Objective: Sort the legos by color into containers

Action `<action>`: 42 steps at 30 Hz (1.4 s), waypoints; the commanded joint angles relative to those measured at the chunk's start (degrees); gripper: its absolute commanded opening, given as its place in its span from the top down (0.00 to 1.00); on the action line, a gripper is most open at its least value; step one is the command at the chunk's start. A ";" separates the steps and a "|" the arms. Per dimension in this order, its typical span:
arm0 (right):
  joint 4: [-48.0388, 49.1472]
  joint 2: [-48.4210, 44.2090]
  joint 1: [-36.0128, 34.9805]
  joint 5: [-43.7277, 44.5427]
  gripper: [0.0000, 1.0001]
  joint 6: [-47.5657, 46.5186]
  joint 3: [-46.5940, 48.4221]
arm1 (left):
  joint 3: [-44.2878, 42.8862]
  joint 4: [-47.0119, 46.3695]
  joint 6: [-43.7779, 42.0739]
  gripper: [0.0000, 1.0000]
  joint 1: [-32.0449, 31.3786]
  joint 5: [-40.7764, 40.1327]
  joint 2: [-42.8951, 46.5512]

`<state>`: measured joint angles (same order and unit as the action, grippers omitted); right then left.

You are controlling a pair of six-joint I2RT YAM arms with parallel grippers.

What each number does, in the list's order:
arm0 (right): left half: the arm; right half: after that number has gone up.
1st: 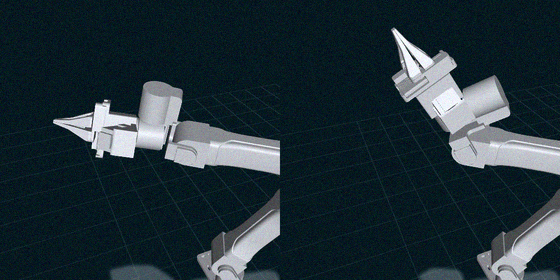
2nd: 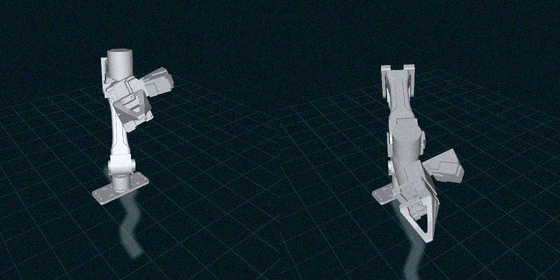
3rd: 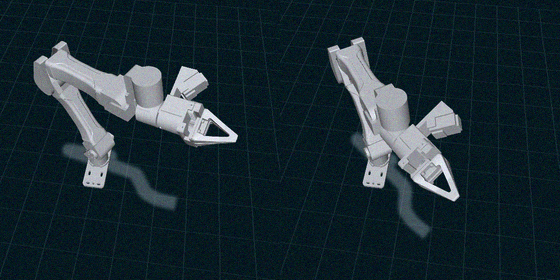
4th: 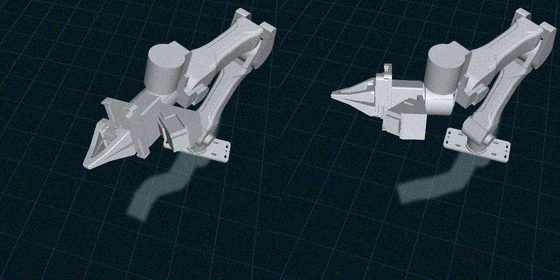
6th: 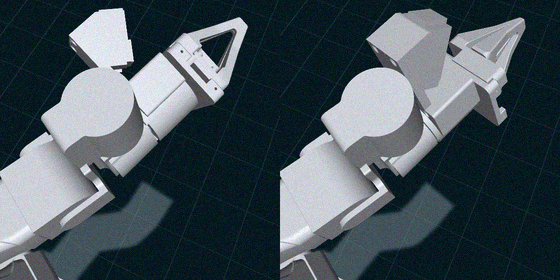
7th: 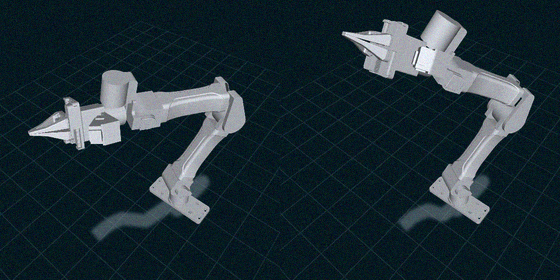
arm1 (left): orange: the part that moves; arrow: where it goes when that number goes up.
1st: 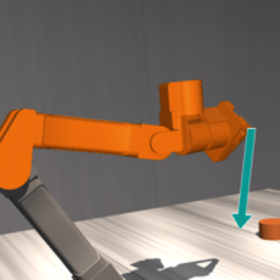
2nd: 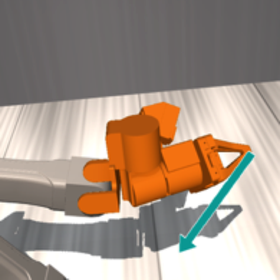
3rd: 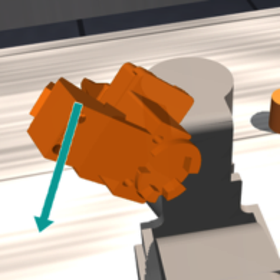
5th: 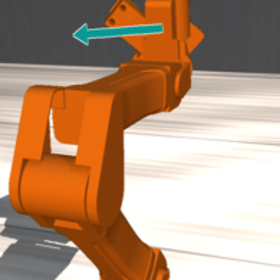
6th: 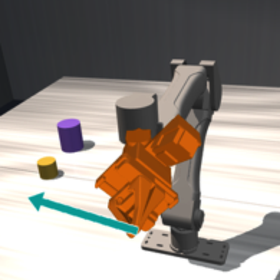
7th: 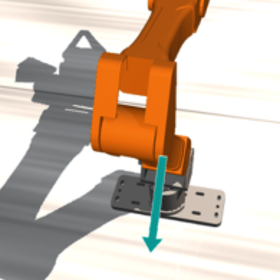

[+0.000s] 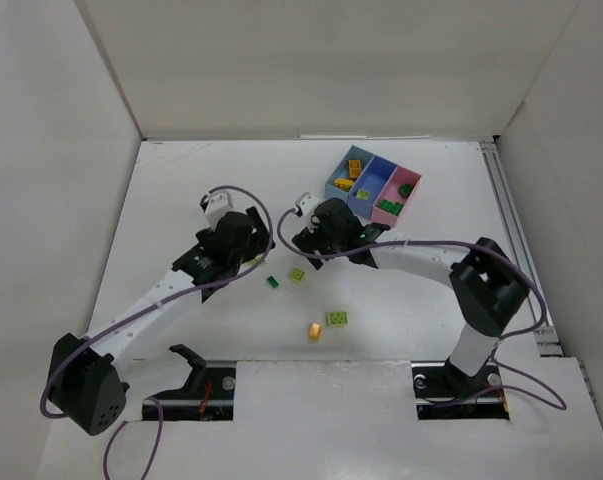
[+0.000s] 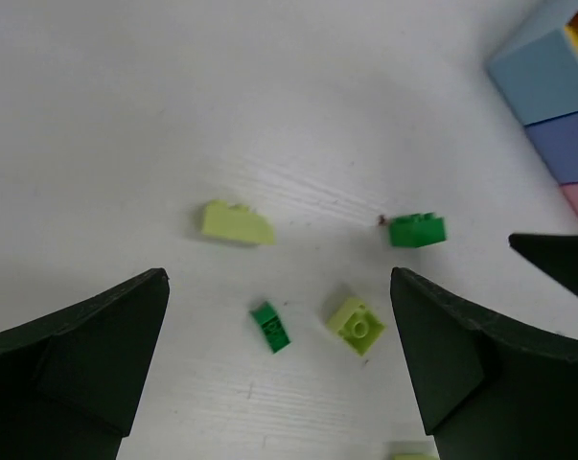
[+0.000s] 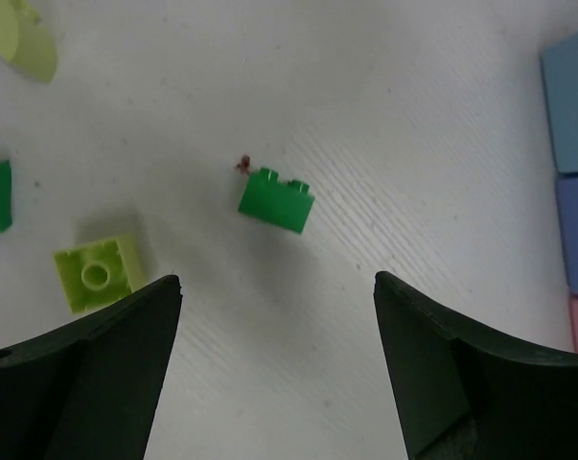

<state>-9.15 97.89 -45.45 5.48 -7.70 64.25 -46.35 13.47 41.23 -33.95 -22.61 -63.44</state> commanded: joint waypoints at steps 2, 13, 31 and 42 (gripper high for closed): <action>3.70 6.69 0.10 2.16 0.14 4.79 7.55 | 4.77 7.70 10.17 0.00 0.12 -3.58 8.94; 1.32 15.75 0.63 3.85 0.41 9.90 13.80 | 8.30 12.54 14.23 0.00 0.12 -1.65 13.87; -1.40 0.74 14.23 5.42 0.74 12.28 9.32 | 9.96 3.58 7.81 0.00 0.12 5.47 6.05; -5.79 0.81 26.90 8.76 0.69 10.25 13.36 | 9.17 -2.66 4.65 0.12 0.12 8.99 -4.05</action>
<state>-13.19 97.19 -19.11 13.52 3.60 75.29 -36.12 13.87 47.51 -33.91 -14.52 -66.67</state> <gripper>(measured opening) 0.428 0.894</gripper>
